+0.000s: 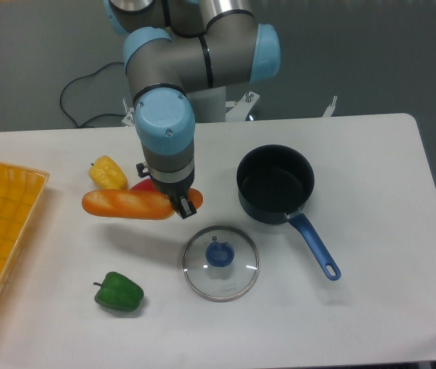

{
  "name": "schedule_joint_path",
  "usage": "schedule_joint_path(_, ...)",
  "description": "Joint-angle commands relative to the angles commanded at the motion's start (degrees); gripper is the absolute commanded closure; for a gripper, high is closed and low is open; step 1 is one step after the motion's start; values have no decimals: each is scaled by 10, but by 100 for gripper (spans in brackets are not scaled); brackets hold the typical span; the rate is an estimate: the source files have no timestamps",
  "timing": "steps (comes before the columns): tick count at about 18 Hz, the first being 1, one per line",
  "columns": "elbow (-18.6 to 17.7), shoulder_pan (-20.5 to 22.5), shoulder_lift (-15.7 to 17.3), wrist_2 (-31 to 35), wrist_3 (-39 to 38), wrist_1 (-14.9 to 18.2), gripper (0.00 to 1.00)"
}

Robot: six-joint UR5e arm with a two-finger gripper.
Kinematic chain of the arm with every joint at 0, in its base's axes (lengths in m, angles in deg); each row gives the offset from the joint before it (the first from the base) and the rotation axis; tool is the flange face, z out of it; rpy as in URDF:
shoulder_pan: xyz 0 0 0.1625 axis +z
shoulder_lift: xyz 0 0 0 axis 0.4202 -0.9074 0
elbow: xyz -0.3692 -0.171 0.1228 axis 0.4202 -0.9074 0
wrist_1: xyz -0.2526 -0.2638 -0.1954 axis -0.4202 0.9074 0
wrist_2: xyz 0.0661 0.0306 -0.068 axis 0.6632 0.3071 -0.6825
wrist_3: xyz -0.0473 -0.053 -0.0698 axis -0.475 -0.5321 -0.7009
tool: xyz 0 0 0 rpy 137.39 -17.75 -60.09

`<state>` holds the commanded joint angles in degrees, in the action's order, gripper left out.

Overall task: Place the long bread in the pot
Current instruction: 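Lift the held long orange bread and carry it toward the black saucepan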

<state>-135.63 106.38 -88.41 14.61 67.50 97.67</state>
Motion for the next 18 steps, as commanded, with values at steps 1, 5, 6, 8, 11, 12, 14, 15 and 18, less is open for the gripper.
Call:
schedule_joint_path(1,-1,-3,1,0,0,-3,79)
schedule_joint_path(5,3,0,1,1,-2,-4,78)
schedule_joint_path(6,4,2,2,2,1,-4,78)
schedule_joint_path(8,4,15,15,10,3,0,78)
schedule_joint_path(11,2,20,24,23,4,1,78)
schedule_joint_path(12,1,22,26,26,4,2,78)
schedule_joint_path(14,0,25,36,32,4,10,78)
schedule_joint_path(15,0,31,40,39,4,15,78)
schedule_joint_path(18,0,35,48,70,4,18,78)
